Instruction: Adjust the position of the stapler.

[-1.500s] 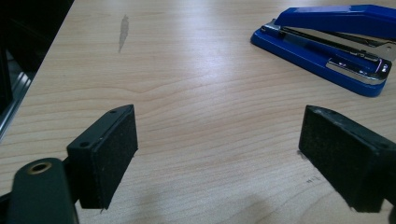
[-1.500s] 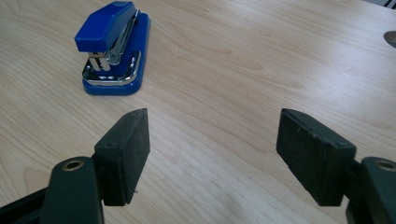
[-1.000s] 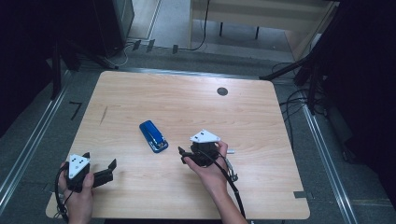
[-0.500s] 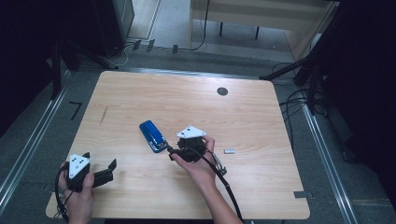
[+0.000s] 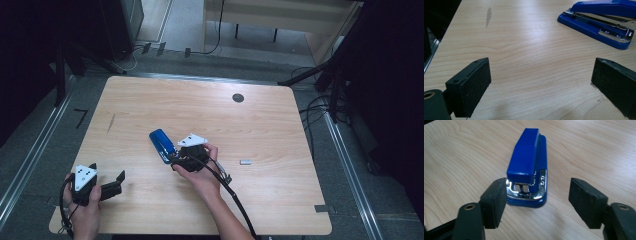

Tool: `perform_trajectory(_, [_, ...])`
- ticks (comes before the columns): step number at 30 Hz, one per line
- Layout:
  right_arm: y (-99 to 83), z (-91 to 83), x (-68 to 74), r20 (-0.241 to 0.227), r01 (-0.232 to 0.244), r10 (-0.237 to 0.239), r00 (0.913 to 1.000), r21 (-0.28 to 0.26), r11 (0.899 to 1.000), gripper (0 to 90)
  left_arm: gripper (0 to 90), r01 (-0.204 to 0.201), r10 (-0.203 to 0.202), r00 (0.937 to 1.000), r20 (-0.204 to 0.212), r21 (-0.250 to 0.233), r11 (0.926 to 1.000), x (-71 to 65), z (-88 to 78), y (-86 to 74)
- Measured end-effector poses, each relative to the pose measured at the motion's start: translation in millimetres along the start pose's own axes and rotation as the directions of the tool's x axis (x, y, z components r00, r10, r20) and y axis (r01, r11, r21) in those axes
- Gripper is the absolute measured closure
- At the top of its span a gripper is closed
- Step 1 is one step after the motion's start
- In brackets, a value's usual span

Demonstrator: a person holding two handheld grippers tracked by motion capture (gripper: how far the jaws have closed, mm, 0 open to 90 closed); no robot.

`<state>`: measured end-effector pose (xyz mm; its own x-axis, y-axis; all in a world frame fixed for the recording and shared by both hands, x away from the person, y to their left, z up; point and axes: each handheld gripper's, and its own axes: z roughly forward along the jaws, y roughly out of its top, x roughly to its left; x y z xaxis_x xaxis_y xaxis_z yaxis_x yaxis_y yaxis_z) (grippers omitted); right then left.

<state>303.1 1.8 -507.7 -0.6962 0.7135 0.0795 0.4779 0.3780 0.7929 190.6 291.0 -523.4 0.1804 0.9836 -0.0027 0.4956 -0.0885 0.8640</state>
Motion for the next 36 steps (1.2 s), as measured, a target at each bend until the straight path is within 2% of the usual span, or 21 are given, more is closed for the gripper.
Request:
perform_trajectory(4, [3.0,6.5,4.2,-0.006,0.004,-0.004,1.0000,0.009,1.000,35.4,2.7,-0.002,0.002,1.0000,-0.005,-0.003,1.0000,-0.6,0.5,-0.1])
perform_trajectory(8, [6.1,12.6,7.5,0.013,0.001,-0.001,0.9999,0.010,1.000,39.7,2.7,0.003,-0.003,1.0000,-0.002,-0.003,1.0000,-0.3,0.5,-0.1])
perform_trajectory(10, [8.3,17.5,10.7,0.037,0.001,-0.001,0.9993,0.020,1.000,42.5,2.7,0.000,0.000,1.0000,-0.001,-0.002,1.0000,-0.2,0.5,-0.1])
perform_trajectory(15, [11.4,25.6,15.8,0.041,0.013,-0.015,0.9991,0.034,0.999,46.2,2.7,0.000,0.000,1.0000,0.001,0.002,1.0000,0.1,0.7,0.1])
perform_trajectory(19, [13.5,31.2,18.1,0.047,0.025,-0.026,0.9986,0.028,0.999,50.3,2.7,-0.002,0.002,1.0000,0.003,0.004,1.0000,-0.1,0.8,0.2])
perform_trajectory(28, [16.9,40.2,18.5,0.045,0.013,-0.014,0.9989,0.023,1.000,55.8,2.7,-0.005,0.004,1.0000,0.004,0.006,1.0000,-0.1,0.8,0.3])
perform_trajectory(31, [19.1,47.0,17.9,0.057,0.005,-0.006,0.9984,0.014,1.000,55.9,2.7,-0.005,0.005,1.0000,0.004,0.008,1.0000,-0.2,1.0,0.3])
perform_trajectory(36, [19.0,56.8,20.7,0.049,0.008,-0.008,0.9988,0.002,1.000,57.1,2.7,-0.003,0.003,1.0000,0.010,0.010,0.9999,0.6,1.1,0.5])
